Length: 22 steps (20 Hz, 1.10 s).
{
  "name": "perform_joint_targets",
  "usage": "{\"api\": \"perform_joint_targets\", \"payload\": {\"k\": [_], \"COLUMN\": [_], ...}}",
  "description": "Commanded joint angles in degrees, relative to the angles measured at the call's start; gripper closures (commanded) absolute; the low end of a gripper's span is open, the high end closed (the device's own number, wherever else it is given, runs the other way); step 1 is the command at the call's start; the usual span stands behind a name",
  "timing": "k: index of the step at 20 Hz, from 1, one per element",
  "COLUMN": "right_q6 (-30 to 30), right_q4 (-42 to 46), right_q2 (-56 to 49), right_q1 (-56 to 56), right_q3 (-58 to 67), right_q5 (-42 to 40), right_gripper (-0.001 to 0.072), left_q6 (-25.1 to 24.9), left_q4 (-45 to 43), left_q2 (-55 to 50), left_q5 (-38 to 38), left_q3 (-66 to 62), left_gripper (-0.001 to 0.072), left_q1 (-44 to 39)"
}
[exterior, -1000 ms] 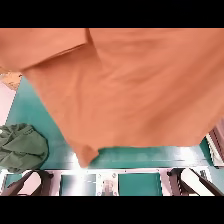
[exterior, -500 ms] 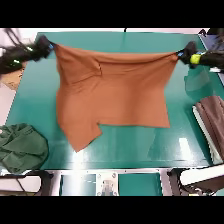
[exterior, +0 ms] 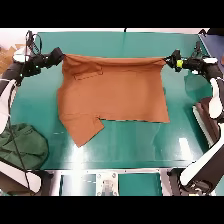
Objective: Fold the shirts.
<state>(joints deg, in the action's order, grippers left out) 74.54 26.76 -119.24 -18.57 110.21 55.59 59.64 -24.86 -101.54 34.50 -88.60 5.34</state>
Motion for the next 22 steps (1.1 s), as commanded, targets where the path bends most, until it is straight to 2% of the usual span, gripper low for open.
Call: {"api": "perform_joint_targets", "payload": {"k": [1, 3, 6, 9, 15, 20, 21, 22], "right_q6": [-0.02, 0.04, 0.42, 0.39, 0.44, 1.73, 1.86, 2.38], "right_q4": [1.4, 3.41, 10.32, 14.49, 20.09, 21.07, 21.11, 21.14], "right_q2": [-1.31, -1.31, -1.33, -1.33, -1.31, -1.22, -1.07, -0.81], "right_q1": [-3.17, -6.03, -6.88, -5.31, -3.02, -3.04, -3.13, -3.45], "right_q3": [2.62, 2.6, 1.97, -2.05, -5.62, -5.57, -5.18, -4.33], "right_q5": [12.63, 21.68, 28.89, 29.99, 30.25, 32.02, 32.89, 34.36], "right_gripper": [0.0698, 0.0698, 0.0697, 0.0697, 0.0697, 0.0684, 0.0527, 0.0445], "left_q6": [1.42, 3.93, 6.36, 10.19, 10.4, 10.4, 10.36, 10.43], "left_q4": [-4.28, -5.88, -9.27, -16.59, -17.16, -16.65, -16.28, -16.31], "left_q2": [-0.79, -0.79, -0.81, -1.09, -1.09, -1.07, -1.01, -0.83], "left_q5": [8.7, 15.91, 23.87, 26.86, 27.1, 29.05, 29.7, 31.28], "left_q3": [-0.7, -0.7, -0.68, -0.07, 5.4, 6.4, 6.38, 5.97], "left_gripper": [0.0685, 0.0685, 0.0685, 0.0685, 0.0685, 0.0684, 0.059, 0.0207], "left_q1": [1.79, 4.5, 7.23, 7.19, 7.19, 7.19, 7.21, 7.21]}}
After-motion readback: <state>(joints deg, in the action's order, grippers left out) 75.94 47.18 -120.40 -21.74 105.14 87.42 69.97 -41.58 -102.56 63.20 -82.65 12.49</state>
